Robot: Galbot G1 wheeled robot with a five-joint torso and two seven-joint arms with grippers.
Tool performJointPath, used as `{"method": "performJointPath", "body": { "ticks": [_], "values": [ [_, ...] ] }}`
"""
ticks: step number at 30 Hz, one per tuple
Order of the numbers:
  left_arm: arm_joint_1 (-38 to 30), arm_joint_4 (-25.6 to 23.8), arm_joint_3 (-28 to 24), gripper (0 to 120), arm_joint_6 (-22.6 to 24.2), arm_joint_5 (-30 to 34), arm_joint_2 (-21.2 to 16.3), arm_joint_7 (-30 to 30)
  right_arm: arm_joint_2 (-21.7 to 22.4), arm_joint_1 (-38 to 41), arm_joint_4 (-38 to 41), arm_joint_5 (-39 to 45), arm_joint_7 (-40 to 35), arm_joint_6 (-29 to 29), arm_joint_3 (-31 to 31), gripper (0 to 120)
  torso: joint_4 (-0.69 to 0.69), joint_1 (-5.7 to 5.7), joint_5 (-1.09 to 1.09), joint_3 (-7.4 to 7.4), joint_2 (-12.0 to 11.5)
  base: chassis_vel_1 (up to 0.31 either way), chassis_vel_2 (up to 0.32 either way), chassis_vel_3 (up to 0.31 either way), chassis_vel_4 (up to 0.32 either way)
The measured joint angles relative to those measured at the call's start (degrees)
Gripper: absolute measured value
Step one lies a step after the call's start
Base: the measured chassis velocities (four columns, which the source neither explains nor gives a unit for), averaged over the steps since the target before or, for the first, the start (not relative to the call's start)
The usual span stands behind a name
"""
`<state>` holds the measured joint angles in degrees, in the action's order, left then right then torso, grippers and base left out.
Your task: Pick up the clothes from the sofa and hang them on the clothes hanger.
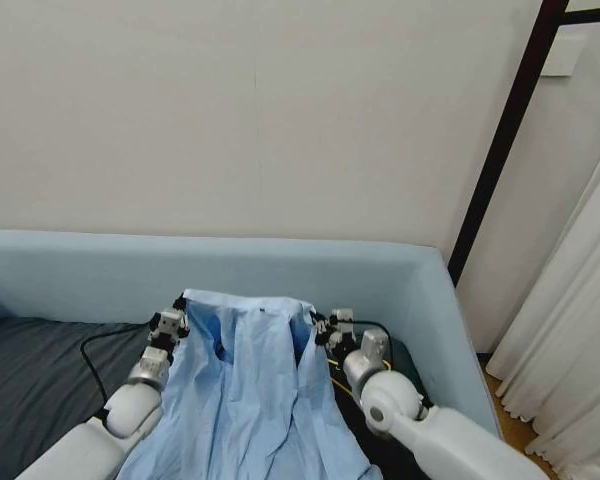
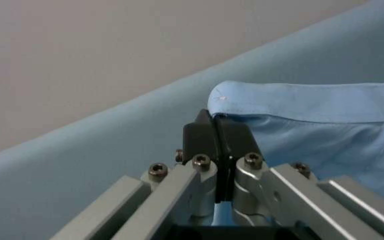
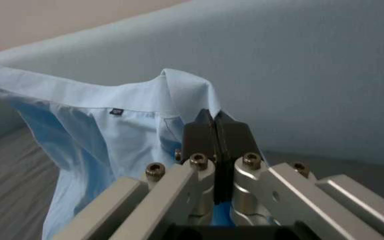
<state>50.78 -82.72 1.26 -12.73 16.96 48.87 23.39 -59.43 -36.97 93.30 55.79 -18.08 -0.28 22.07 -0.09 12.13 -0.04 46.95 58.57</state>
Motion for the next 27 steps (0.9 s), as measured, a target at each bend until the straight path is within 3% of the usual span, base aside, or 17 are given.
{"method": "performJointPath", "body": {
  "ticks": [5,12,18,27],
  "values": [
    [3.3,0.3,1.2,0,-0.3,-0.9,1.4,0.0,-2.4,-1.3,-3.6,-1.1,1.6,0.8,-0.4,0,0.04,0.00,-0.01,0.00,0.0,0.000,0.000,0.000,0.000],
    [4.0,0.0,1.3,0,-0.2,-1.2,2.0,0.0,-2.3,-2.6,-4.1,-1.6,2.0,0.0,0.1,1,0.01,0.00,0.00,0.00,0.0,0.000,0.000,0.000,0.000],
    [3.0,-0.2,0.0,0,0.0,-1.1,2.3,0.2,-0.6,-4.3,-3.7,-4.1,2.1,-0.1,-2.1,23,0.02,0.00,0.01,0.01,0.0,0.000,0.000,0.000,0.000],
    [1.9,0.3,-1.4,0,0.1,-0.9,2.8,0.3,8.5,-12.5,-0.6,-6.1,6.7,0.0,-11.0,57,0.00,0.01,0.02,0.01,0.0,0.000,0.000,0.000,0.000]
  ]
}}
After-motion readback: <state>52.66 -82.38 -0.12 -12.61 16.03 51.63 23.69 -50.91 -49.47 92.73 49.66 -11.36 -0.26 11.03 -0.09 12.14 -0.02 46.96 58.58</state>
